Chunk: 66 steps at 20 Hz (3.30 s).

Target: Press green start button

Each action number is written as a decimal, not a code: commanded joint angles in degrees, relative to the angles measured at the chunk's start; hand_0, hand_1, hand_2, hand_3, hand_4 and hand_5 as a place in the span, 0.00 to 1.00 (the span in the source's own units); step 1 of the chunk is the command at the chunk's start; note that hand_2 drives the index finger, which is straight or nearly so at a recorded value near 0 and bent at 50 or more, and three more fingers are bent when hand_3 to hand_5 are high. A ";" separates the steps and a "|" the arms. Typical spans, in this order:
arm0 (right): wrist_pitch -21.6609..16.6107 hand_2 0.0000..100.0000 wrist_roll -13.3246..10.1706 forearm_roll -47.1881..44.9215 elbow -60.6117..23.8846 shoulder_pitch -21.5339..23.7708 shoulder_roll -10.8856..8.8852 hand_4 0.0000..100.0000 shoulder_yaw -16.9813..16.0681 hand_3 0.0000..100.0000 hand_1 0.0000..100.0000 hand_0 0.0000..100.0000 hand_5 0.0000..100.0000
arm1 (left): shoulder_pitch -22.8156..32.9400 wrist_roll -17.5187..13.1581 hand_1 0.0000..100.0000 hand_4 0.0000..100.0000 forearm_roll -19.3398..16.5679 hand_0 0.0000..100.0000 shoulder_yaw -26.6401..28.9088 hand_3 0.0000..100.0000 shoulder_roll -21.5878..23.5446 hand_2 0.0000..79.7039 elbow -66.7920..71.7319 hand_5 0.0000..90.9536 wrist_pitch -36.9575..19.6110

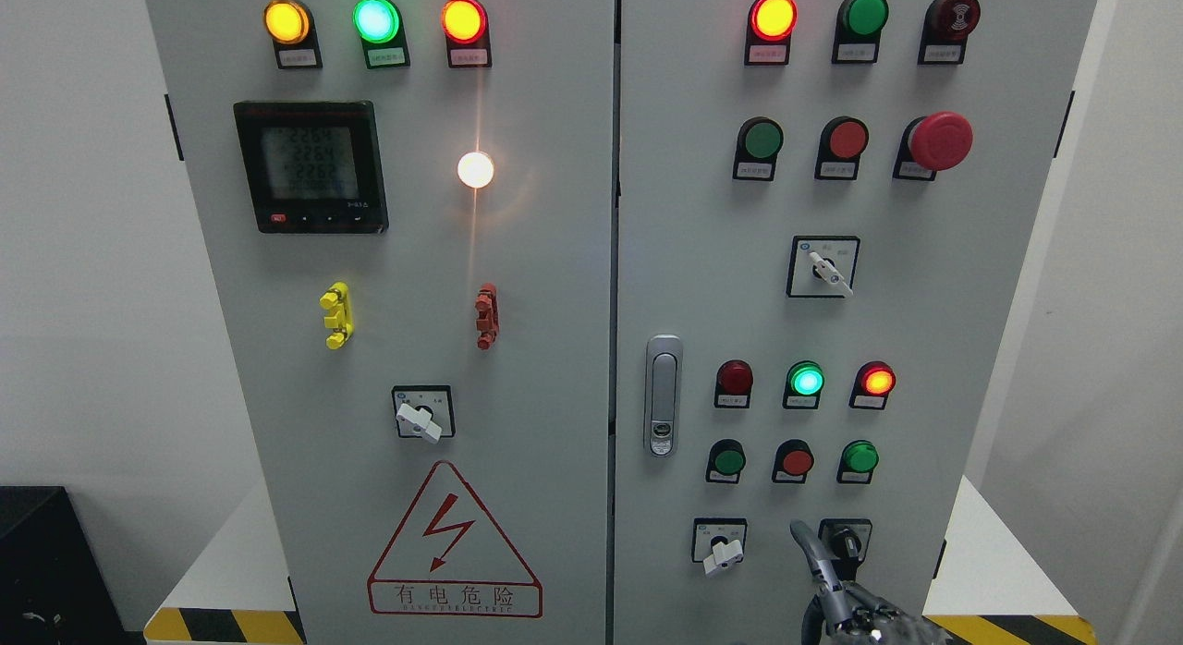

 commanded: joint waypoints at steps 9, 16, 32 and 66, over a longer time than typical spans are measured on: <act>2.75 0.00 0.39 4.87 8.54 -5.70 0.34 0.84 -0.91 0.84 0.34 0.35 1.00 | -1.32 0.01 0.56 0.00 0.00 0.12 0.00 0.00 -0.01 0.00 -1.58 0.00 0.02; 3.89 0.00 0.74 6.01 11.44 -9.21 0.43 0.84 0.14 0.84 0.34 0.36 1.00 | -1.32 0.01 0.56 0.00 0.00 0.12 0.00 0.00 0.08 0.00 -1.58 0.00 0.02; 5.04 0.00 0.92 6.27 15.84 -12.30 0.43 0.84 3.84 0.85 0.34 0.37 1.00 | -1.32 0.01 0.56 0.00 0.00 0.12 0.00 0.00 -0.01 0.00 -1.58 0.00 0.02; 6.62 0.00 1.88 6.27 18.30 -14.67 0.43 0.84 3.05 0.86 0.35 0.39 1.00 | -1.32 0.01 0.56 0.00 0.00 0.12 0.00 0.00 -0.01 0.00 -1.58 0.00 0.02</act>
